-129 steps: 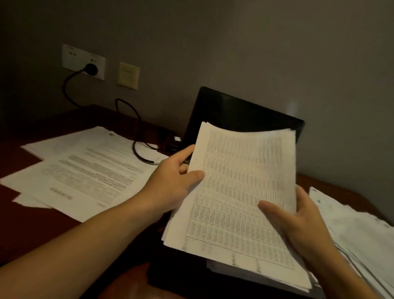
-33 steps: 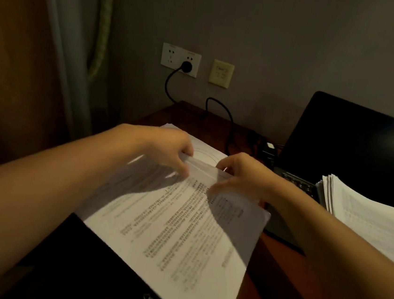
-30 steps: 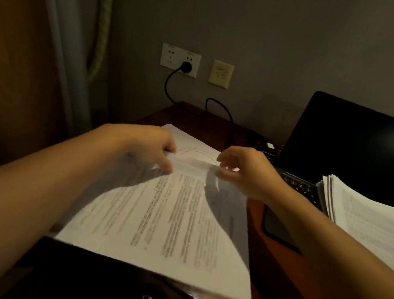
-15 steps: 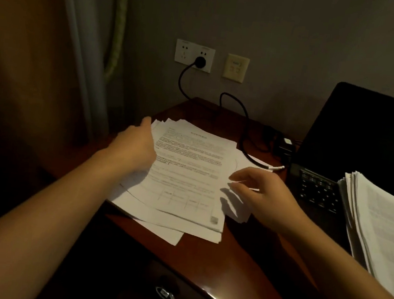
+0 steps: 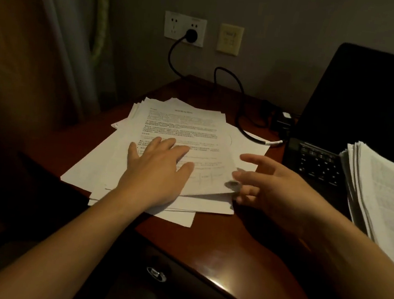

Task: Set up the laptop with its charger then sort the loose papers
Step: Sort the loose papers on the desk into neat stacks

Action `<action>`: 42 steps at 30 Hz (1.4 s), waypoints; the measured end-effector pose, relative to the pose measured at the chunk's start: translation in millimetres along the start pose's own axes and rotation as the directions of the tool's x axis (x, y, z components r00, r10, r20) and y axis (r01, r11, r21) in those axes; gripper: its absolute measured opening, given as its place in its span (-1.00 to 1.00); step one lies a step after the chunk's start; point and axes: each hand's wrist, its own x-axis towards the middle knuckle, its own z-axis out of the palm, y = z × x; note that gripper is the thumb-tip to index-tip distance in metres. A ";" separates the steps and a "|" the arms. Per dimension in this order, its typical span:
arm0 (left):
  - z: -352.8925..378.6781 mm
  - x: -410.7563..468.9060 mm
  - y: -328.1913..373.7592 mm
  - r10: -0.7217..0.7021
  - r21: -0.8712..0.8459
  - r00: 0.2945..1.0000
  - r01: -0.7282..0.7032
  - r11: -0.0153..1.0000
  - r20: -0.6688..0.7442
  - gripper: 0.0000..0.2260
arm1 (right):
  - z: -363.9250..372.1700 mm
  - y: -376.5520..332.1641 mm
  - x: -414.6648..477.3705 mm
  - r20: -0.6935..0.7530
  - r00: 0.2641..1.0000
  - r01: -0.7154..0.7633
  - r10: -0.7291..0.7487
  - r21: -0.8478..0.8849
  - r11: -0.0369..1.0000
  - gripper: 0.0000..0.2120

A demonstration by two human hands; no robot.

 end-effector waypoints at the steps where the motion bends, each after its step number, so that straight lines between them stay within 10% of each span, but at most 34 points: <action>1: 0.3 -4.2 5.5 0.010 -0.024 1.000 -0.010 1.000 -0.003 -0.56 | 1.9 1.8 -0.9 0.004 1.000 0.010 -0.009 -0.068 0.998 -0.38; 10: -11.7 -24.7 4.4 0.432 -0.311 0.901 -0.402 0.862 0.033 -0.40 | 8.7 9.3 -12.2 0.023 0.989 0.146 -0.145 -0.248 0.958 -0.17; 26: -7.0 -26.5 -9.3 0.331 -0.685 0.939 -0.303 0.662 -0.094 -0.55 | 7.2 16.9 0.5 -0.025 0.963 0.232 -0.268 -0.428 0.874 -0.29; 31: -12.9 -31.7 -3.2 0.306 -0.661 0.945 -0.304 0.686 -0.117 -0.43 | -2.7 8.7 -7.0 0.093 0.991 0.118 -0.100 -0.223 0.968 -0.31; 42: -5.7 -27.6 -9.8 0.345 -0.585 0.932 -0.342 0.736 -0.111 -0.54 | 10.3 20.9 -2.5 -0.014 0.969 0.229 -0.247 -0.323 0.918 -0.24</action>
